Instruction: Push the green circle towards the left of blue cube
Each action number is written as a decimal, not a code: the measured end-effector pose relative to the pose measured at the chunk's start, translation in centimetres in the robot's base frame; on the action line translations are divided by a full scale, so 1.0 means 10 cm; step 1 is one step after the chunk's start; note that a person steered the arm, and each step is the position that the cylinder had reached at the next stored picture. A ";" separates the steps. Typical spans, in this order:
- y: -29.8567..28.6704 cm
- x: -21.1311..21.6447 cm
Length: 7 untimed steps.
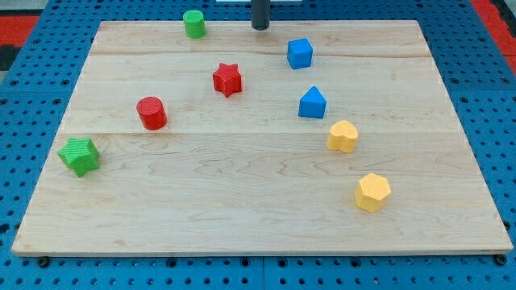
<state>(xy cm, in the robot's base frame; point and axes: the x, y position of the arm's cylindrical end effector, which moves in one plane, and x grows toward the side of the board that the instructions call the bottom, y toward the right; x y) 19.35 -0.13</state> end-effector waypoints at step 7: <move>-2.75 0.00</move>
<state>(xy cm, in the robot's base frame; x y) 19.39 -27.64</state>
